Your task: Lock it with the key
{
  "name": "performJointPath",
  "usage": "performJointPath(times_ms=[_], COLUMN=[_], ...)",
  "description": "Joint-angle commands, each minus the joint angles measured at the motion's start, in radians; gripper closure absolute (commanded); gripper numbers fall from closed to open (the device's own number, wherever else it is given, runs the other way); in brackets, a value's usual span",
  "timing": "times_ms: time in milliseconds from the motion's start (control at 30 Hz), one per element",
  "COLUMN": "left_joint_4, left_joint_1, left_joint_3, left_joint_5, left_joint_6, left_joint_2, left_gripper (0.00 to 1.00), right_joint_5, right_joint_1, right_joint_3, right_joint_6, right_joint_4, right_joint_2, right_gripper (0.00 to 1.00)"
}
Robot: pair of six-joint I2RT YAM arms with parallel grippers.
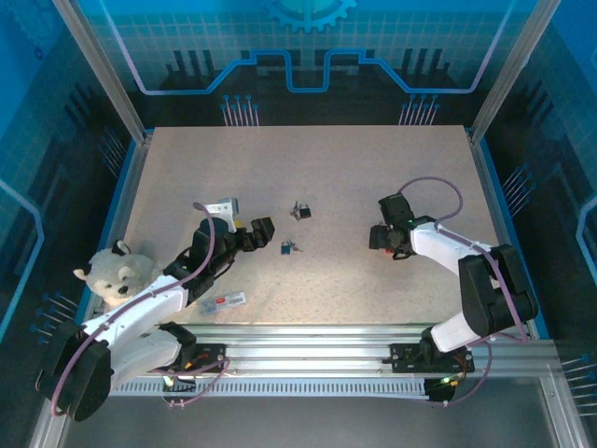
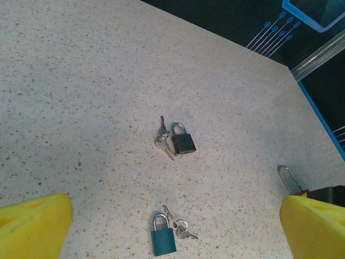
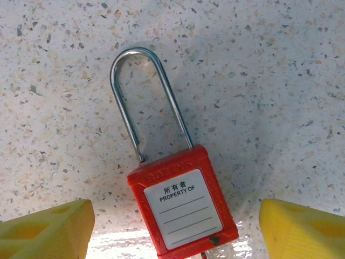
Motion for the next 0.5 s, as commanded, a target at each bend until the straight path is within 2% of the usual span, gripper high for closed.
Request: performJointPath(times_ms=[0, 467], left_joint_4=[0.002, -0.001], left_joint_1=[0.004, 0.003], left_joint_3=[0.021, 0.023], left_joint_5=[0.018, 0.025], left_joint_6=[0.001, -0.001], left_joint_2=[0.009, 0.004], left_gripper=[0.01, 0.01], right_joint_5=[-0.008, -0.031], right_joint_1=[-0.018, -0.019], right_joint_3=[0.025, 0.036], right_joint_6=[-0.01, -0.017], right_joint_4=[-0.004, -0.007], right_joint_2=[0.019, 0.041], right_gripper=[0.23, 0.35])
